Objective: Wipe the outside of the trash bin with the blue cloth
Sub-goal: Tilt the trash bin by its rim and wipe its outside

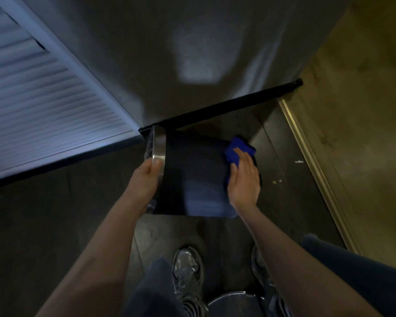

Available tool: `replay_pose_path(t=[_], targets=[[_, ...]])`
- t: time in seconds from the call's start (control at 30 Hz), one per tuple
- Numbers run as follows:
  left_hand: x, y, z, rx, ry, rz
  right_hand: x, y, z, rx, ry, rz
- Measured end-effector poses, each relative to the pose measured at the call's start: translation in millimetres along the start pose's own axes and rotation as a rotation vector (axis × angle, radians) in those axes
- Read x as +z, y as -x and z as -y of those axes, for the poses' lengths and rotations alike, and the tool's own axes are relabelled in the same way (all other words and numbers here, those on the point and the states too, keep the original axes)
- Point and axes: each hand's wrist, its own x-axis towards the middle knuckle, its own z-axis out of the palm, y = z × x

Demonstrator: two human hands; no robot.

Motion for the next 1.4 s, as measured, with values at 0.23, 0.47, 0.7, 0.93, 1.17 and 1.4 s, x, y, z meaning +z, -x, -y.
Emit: replay_pose_path(t=[0.23,0.47,0.7,0.93,1.17,1.4], targets=[[38.5,0.0,-18.6,0.113,-0.109,-0.154,-2.1,-11.7,44.9,0.211,-0.082,-0.120],[39.7,3.1,-15.3,0.052,0.056,-0.137,7.8,-16.1,117.6,-0.278,-0.171,0.112],[26.0,1.7,-5.0,0.094,-0.046,-0.139,-17.3,-48.8,-7.0,0.099,-0.023,0.192],[42.9,-2.2,-19.7,0.185,-0.228,-0.159,-7.2,-43.0,48.8,0.133,-0.123,0.066],[32.1,-3.9,-2.2,0.111,-0.062,-0.139,2.2,-3.8,108.9,-0.373,-0.192,0.187],[17.6,-2.4,9.7,0.029,-0.035,-0.198,-10.3,-15.5,6.7,0.012,0.023,0.108]])
